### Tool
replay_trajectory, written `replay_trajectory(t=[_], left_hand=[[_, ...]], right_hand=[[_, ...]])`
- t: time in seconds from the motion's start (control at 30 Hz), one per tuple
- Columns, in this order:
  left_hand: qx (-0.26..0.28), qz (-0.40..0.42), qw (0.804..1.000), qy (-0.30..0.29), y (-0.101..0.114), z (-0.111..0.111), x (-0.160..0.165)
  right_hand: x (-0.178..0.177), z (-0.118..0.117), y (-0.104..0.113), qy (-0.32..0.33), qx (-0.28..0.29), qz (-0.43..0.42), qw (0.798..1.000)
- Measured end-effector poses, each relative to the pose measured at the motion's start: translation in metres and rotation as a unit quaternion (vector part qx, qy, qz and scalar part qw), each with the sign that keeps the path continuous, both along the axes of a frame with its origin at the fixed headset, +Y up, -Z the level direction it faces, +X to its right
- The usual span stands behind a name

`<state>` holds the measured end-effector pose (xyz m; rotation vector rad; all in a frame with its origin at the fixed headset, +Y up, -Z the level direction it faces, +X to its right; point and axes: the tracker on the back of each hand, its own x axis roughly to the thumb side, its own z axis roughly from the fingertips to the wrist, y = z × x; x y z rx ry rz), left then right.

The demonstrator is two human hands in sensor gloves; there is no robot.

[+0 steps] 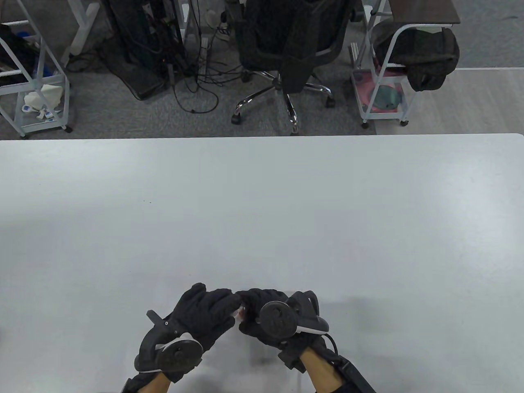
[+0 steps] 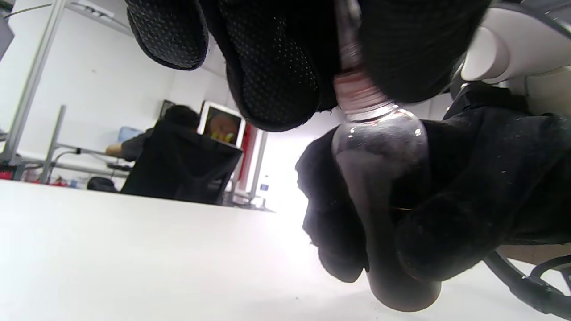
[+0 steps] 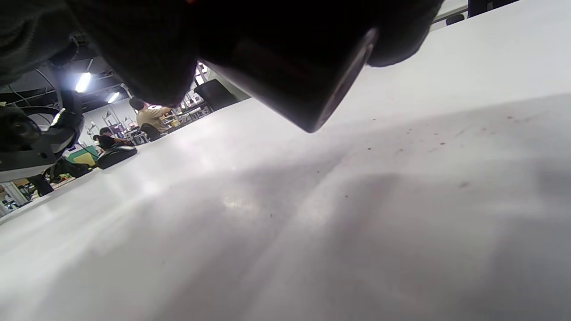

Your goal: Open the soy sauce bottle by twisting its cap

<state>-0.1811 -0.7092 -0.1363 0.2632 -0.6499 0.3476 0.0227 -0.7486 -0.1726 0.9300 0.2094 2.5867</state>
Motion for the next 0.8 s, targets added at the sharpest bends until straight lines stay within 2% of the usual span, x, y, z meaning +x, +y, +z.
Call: replay_trajectory(t=[0.17, 0.37, 0.47, 0.63, 0.8], left_hand=[[-0.052, 0.048, 0.997, -0.013, -0.007, -0.008, -0.004], [-0.018, 0.02, 0.999, -0.025, 0.002, -0.002, -0.003], [0.011, -0.024, 0.999, -0.024, 0.006, 0.004, 0.004], [0.014, -0.082, 0.996, -0.016, 0.004, 0.005, 0.011], [-0.001, -0.024, 0.999, 0.03, 0.001, -0.001, 0.004]], right_hand=[[-0.004, 0.001, -0.001, 0.006, 0.0, 0.001, 1.0], [-0.002, -0.001, -0.001, -0.001, -0.004, -0.012, 1.0], [-0.002, -0.001, -0.001, -0.001, -0.006, -0.015, 1.0], [-0.005, 0.0, -0.004, 0.005, -0.002, 0.012, 1.0], [-0.008, 0.002, -0.003, 0.005, 0.02, 0.025, 0.999]])
